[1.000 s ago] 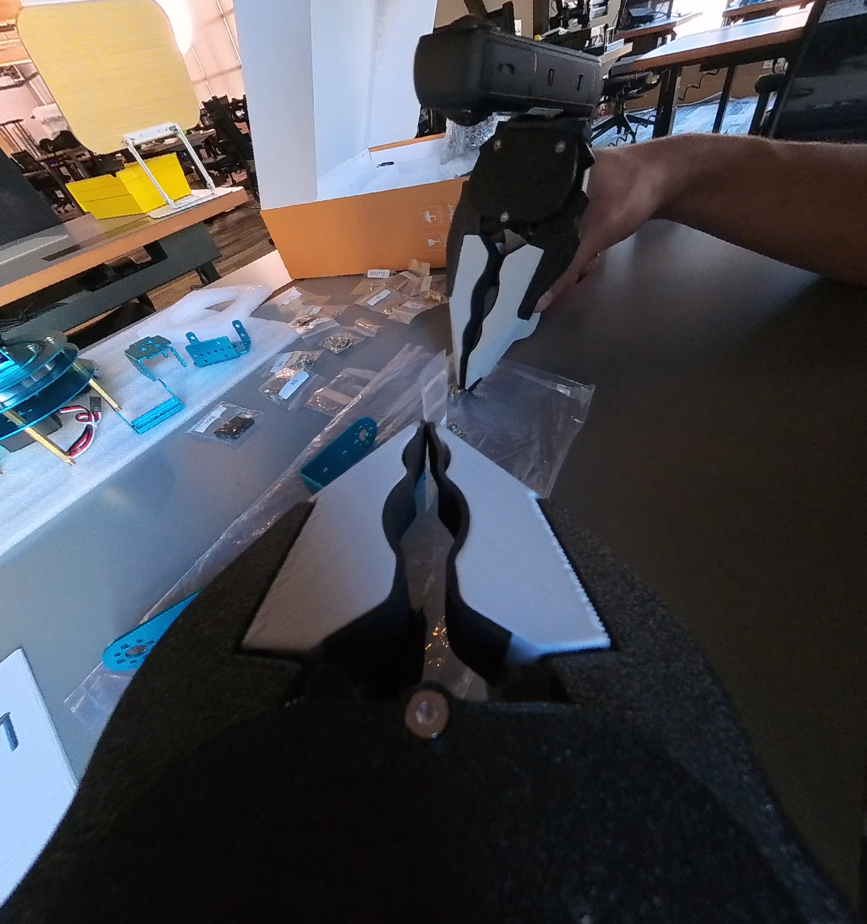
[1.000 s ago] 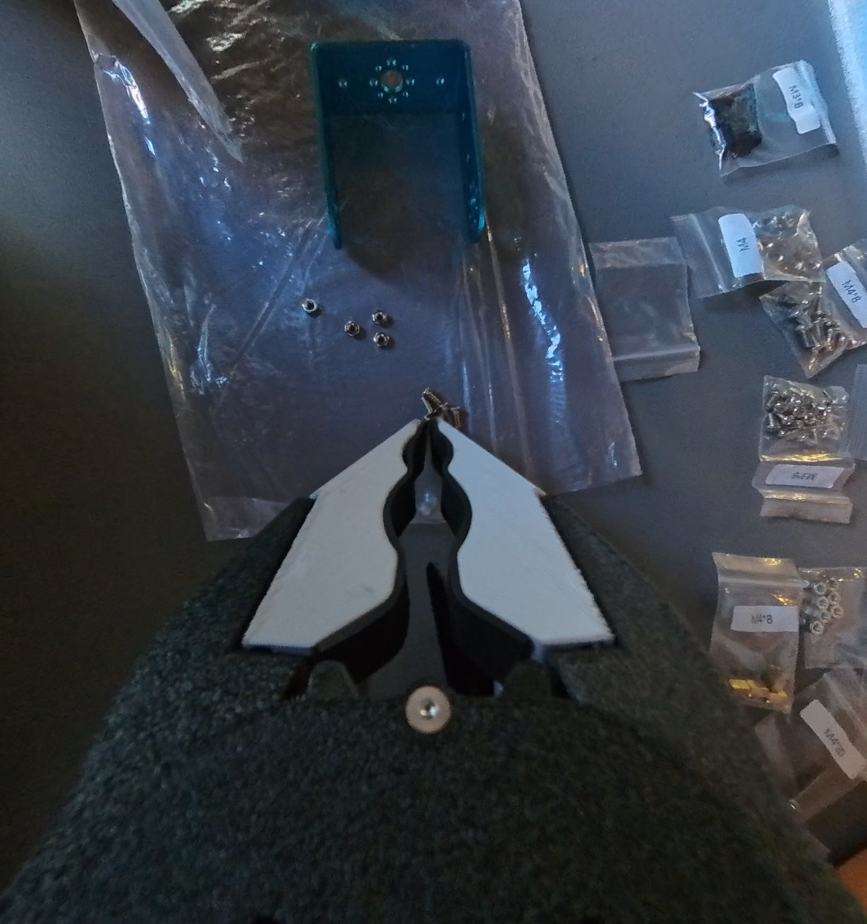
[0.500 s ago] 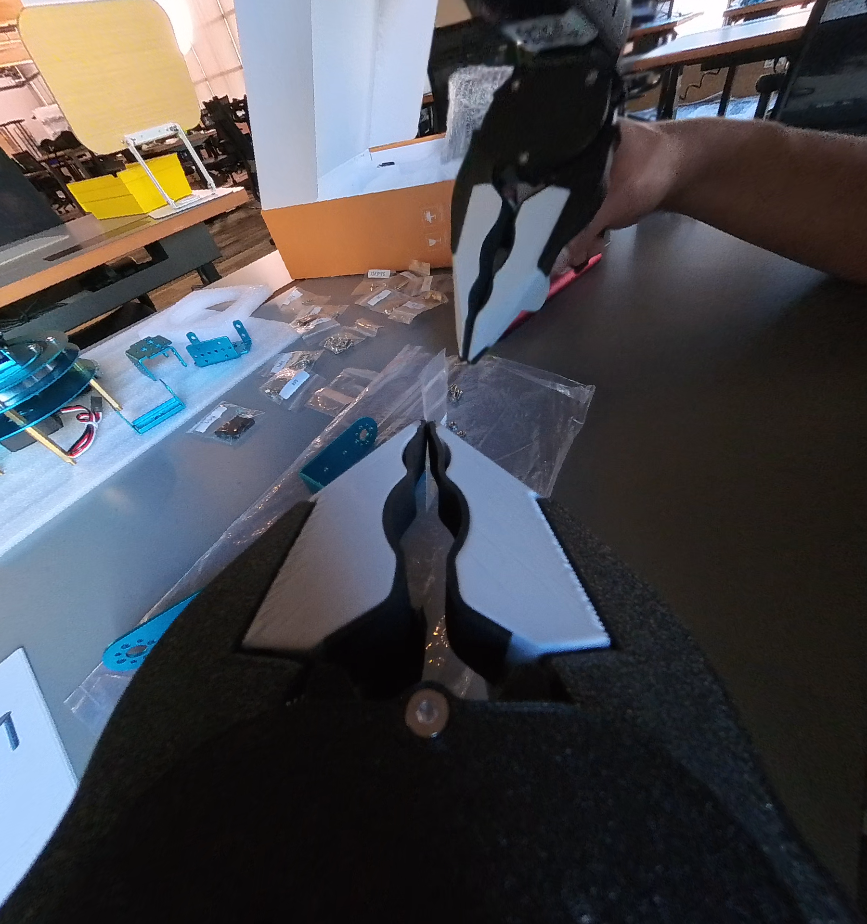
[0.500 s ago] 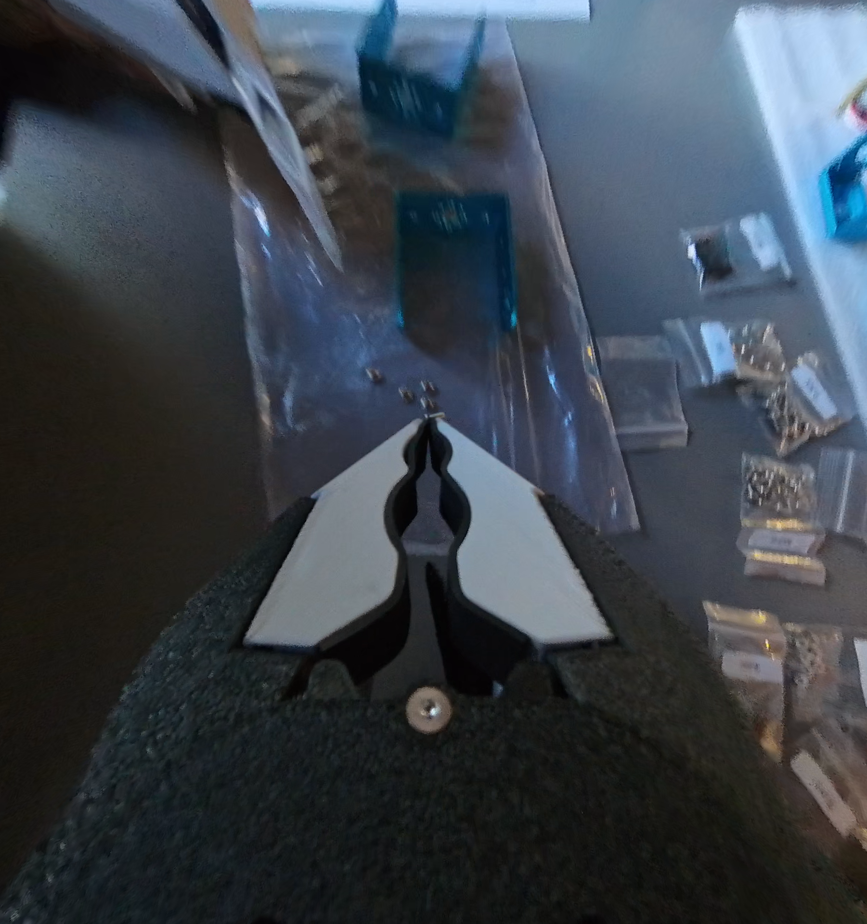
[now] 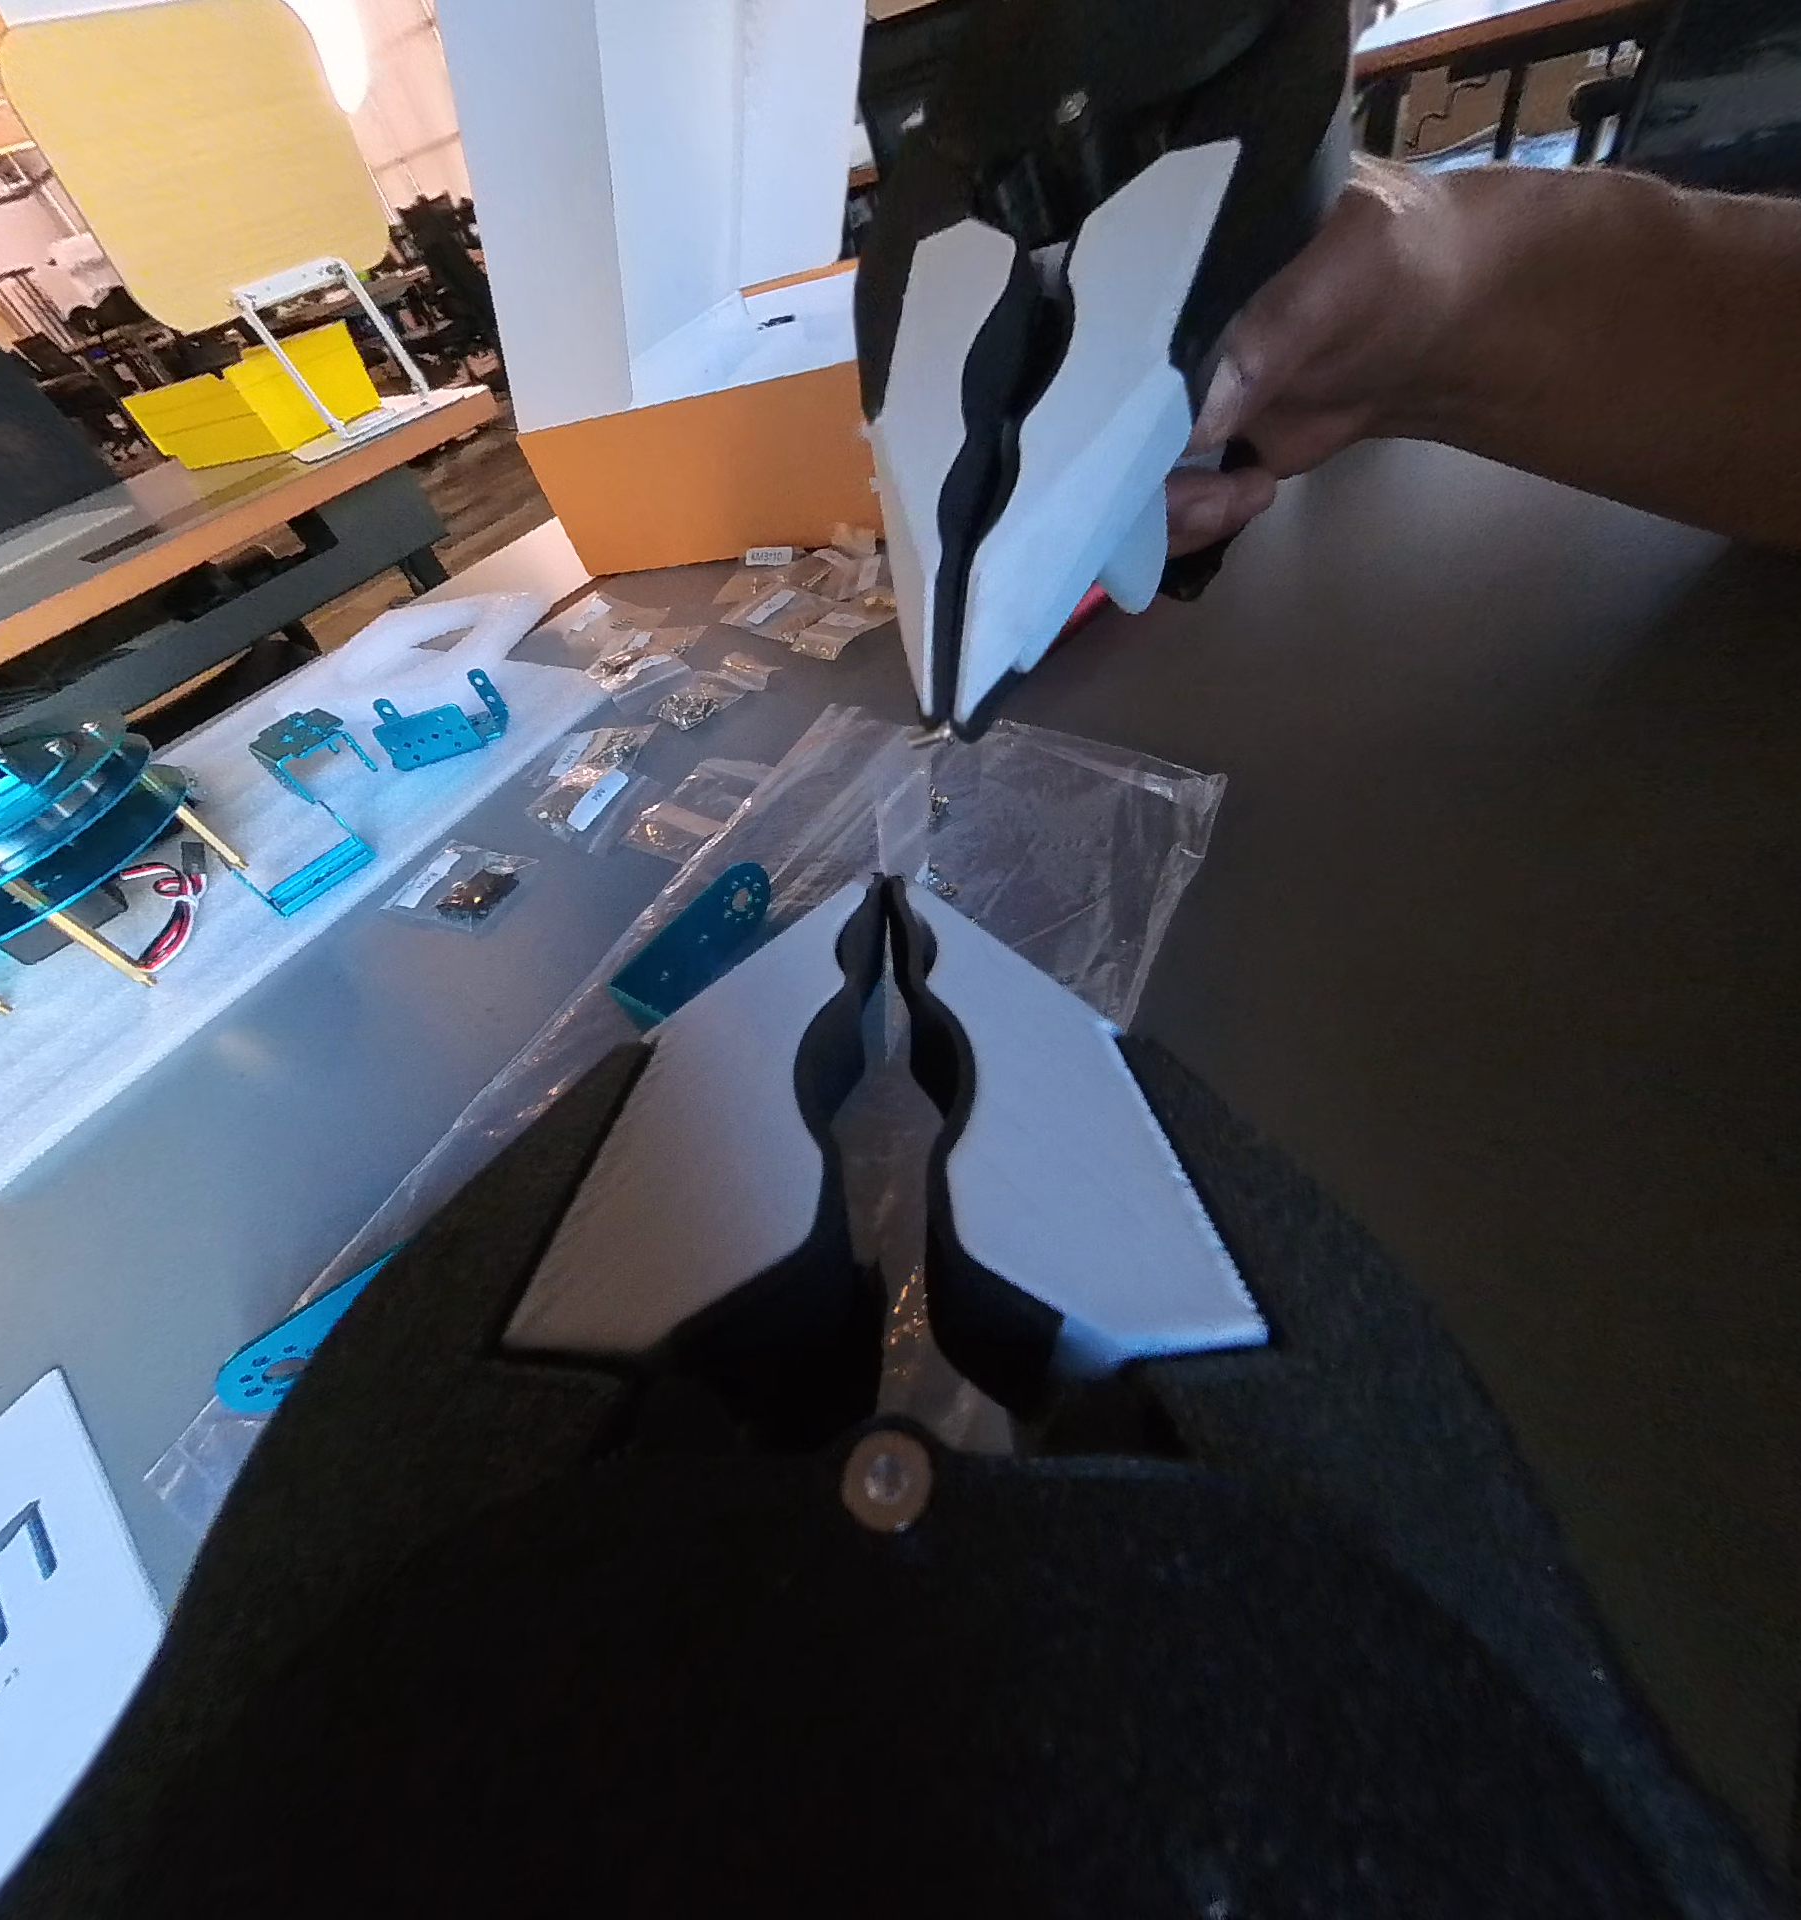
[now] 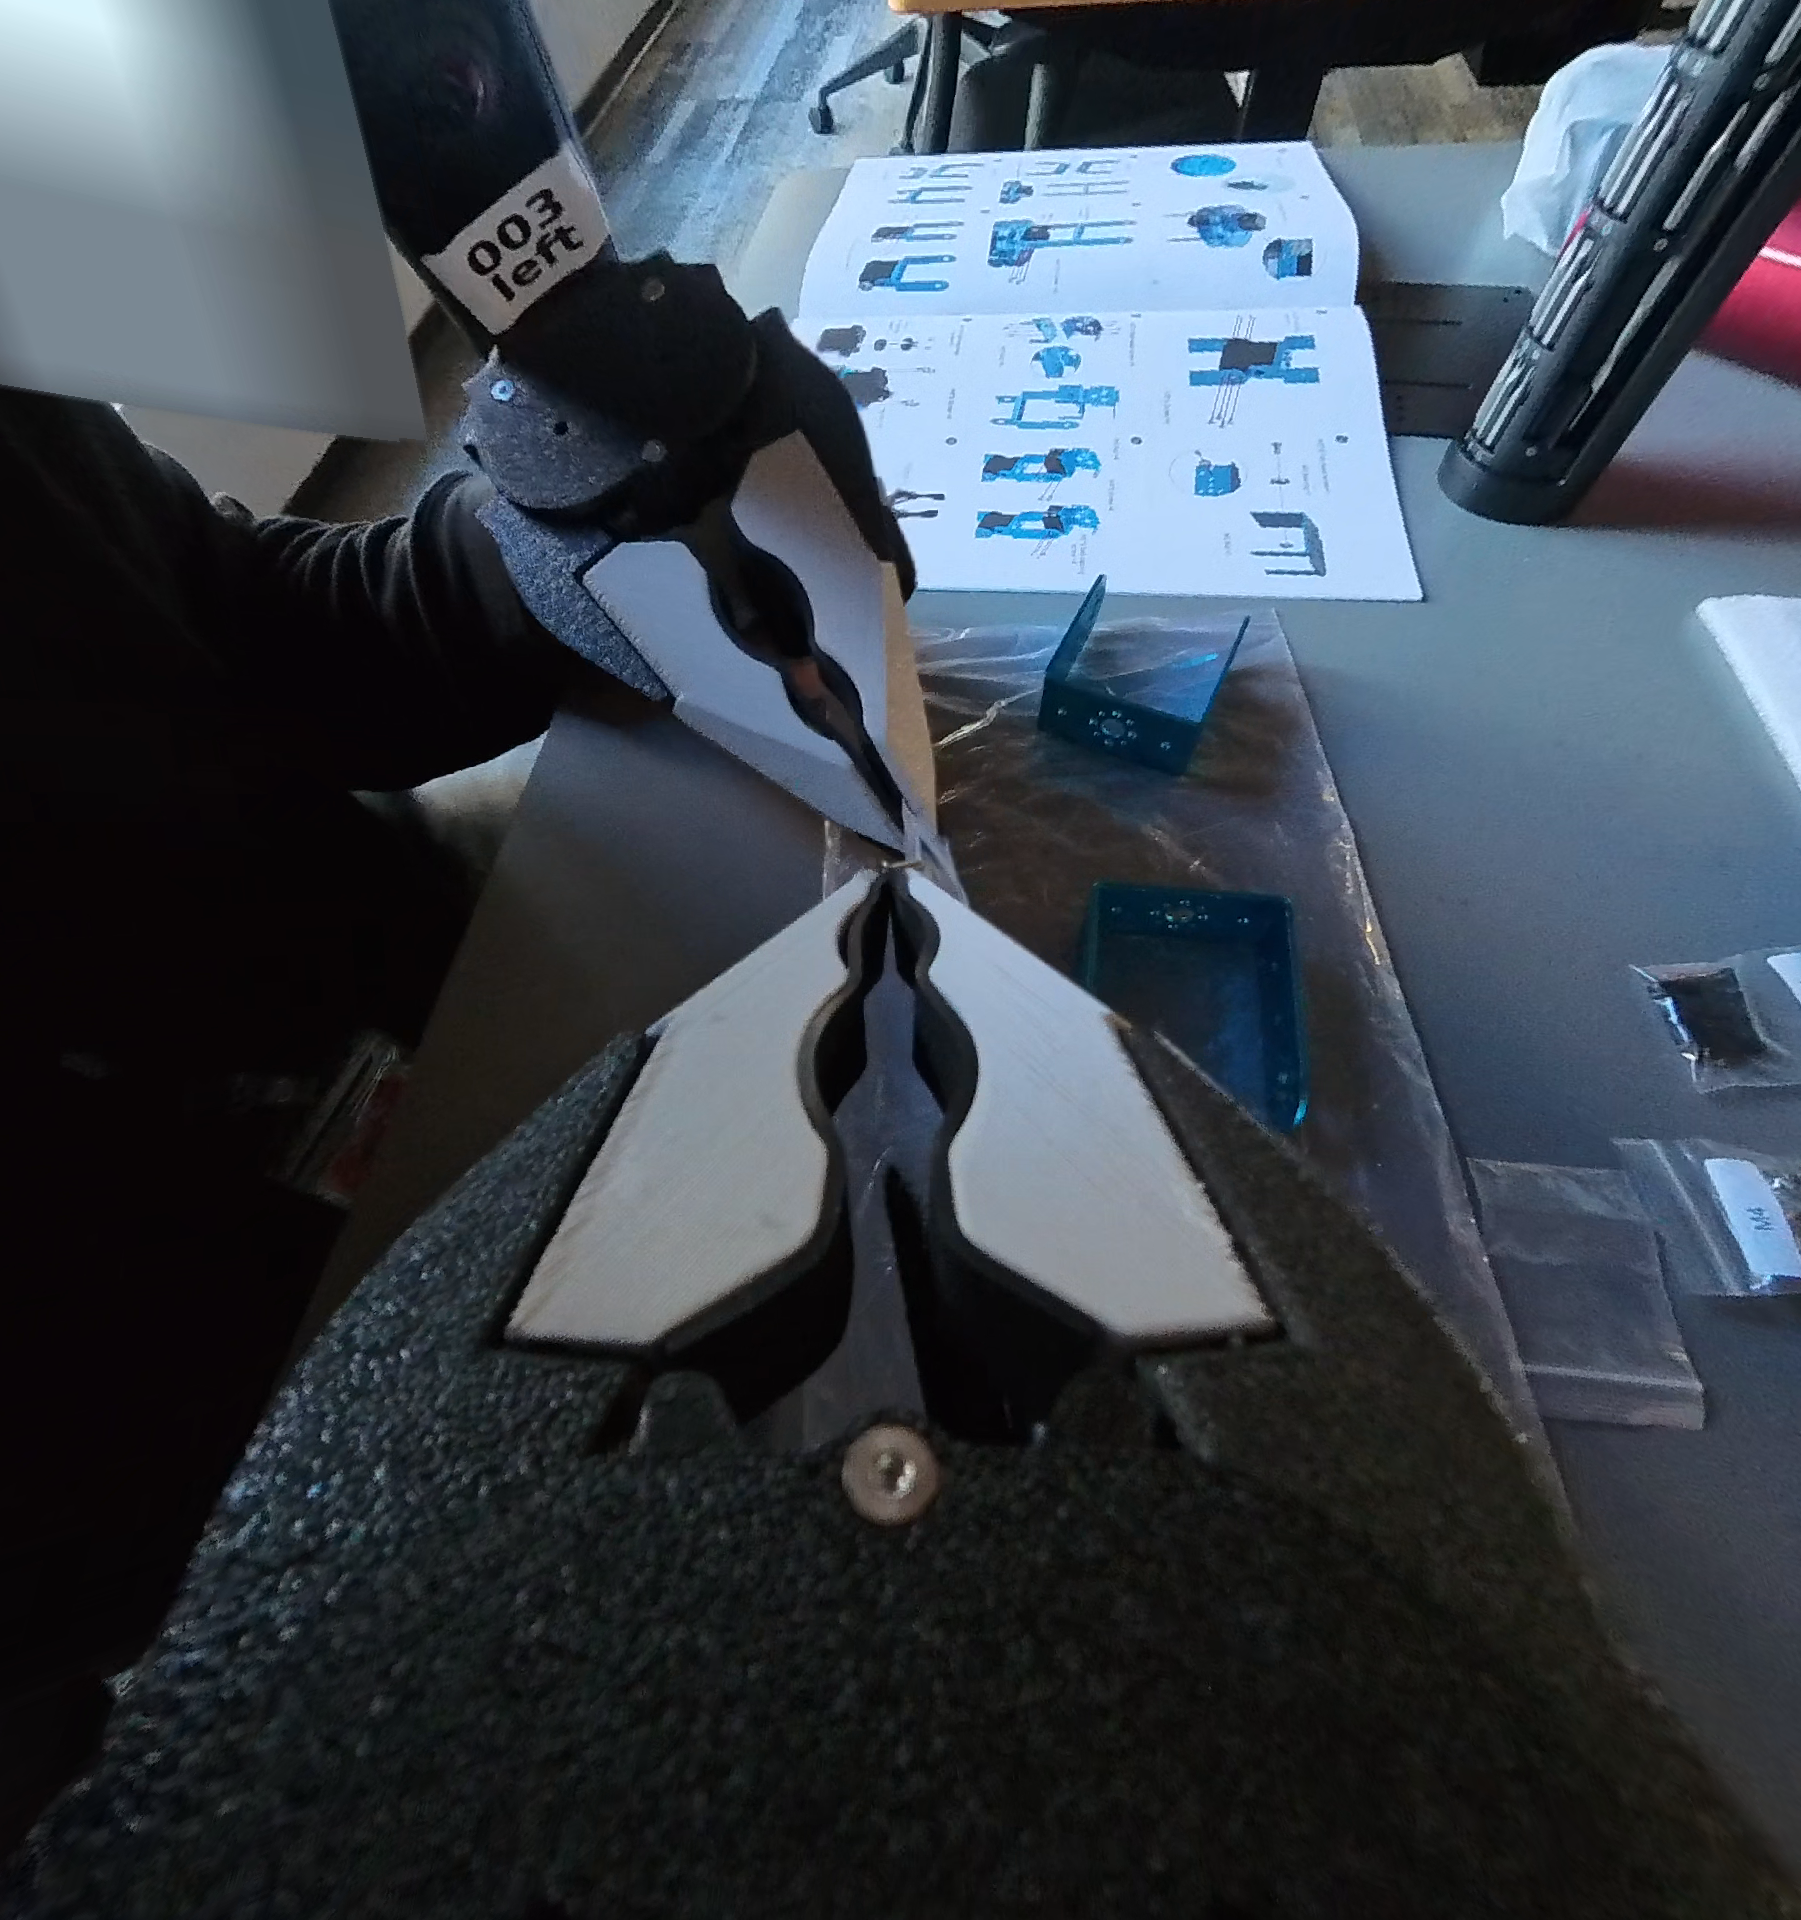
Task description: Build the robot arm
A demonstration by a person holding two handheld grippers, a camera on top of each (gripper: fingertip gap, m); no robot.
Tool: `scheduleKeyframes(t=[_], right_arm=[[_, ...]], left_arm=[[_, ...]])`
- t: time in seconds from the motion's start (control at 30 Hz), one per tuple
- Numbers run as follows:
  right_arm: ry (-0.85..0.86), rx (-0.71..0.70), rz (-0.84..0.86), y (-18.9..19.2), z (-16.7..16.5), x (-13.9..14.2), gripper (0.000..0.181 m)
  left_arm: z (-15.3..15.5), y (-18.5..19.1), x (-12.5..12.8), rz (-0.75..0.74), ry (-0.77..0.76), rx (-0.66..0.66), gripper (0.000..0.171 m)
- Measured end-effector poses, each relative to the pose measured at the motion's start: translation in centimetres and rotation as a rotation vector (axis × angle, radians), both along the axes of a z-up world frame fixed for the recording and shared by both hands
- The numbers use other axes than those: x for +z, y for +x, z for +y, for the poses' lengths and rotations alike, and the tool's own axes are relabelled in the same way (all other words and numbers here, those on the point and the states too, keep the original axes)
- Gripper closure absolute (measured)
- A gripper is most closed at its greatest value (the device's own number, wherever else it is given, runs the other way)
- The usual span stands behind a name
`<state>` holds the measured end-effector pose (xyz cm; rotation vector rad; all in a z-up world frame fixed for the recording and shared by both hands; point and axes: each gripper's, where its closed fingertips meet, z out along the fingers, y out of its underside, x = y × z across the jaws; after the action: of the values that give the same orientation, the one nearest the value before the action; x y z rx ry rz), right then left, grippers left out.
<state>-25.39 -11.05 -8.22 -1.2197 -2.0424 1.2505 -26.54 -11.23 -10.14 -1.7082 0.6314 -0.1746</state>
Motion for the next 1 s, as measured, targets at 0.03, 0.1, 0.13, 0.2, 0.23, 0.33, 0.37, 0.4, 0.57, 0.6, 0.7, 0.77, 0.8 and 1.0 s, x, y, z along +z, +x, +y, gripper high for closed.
scheduleKeyframes(t=[0.03, 0.1, 0.13, 0.2, 0.23, 0.33, 0.37, 0.4, 0.57, 0.6, 0.7, 0.77, 0.8, 1.0], right_arm=[[0.003, 0.002, -0.01, 0.0, 0.0, -0.2, 0.181], [0.011, 0.001, -0.015, 0.1, 0.0, -0.4, 0.181], [0.01, 0.003, -0.022, 0.1, 0.0, -0.5, 0.181], [0.01, 0.0, -0.031, 0.1, 0.1, -0.7, 0.181], [0.006, 0.006, -0.041, 0.2, 0.0, -0.8, 0.181], [-0.002, 0.02, -0.054, 0.4, -0.2, -1.0, 0.181], [0.004, 0.015, -0.058, 0.4, -0.1, -1.1, 0.181], [0.005, 0.012, -0.059, 0.4, -0.1, -1.1, 0.181], [-0.029, 0.011, -0.087, 0.5, -0.2, -1.2, 0.181], [-0.028, 0.009, -0.089, 0.5, -0.2, -1.3, 0.181], [-0.029, 0.004, -0.087, 0.5, 0.0, -1.2, 0.181], [-0.031, 0.0, -0.089, 0.5, 0.1, -1.2, 0.181], [-0.033, 0.002, -0.092, 0.5, 0.0, -1.3, 0.181], [-0.033, -0.001, -0.088, 0.4, 0.0, -1.2, 0.18]], left_arm=[[0.0, 0.1, 0.0, 0.004, 0.003, -0.003, 0.171], [-0.1, 0.2, 0.0, 0.01, 0.006, -0.009, 0.171], [-0.1, 0.2, 0.0, 0.011, 0.006, -0.01, 0.171], [-0.1, 0.3, -0.1, 0.013, 0.006, -0.013, 0.171], [-0.1, 0.3, -0.1, 0.015, 0.006, -0.013, 0.171], [-0.2, 0.4, -0.2, 0.029, 0.009, -0.018, 0.171], [-0.2, 0.5, -0.2, 0.035, 0.009, -0.019, 0.171], [-0.2, 0.5, -0.2, 0.04, 0.011, -0.019, 0.171], [-0.2, 0.8, -0.3, 0.054, 0.018, -0.028, 0.171], [-0.2, 0.8, -0.3, 0.055, 0.017, -0.028, 0.171], [-0.2, 0.8, -0.3, 0.057, 0.016, -0.029, 0.171], [-0.2, 0.8, -0.3, 0.057, 0.016, -0.029, 0.171], [-0.2, 0.8, -0.3, 0.057, 0.015, -0.029, 0.171], [-0.2, 0.8, -0.3, 0.057, 0.016, -0.026, 0.171]])
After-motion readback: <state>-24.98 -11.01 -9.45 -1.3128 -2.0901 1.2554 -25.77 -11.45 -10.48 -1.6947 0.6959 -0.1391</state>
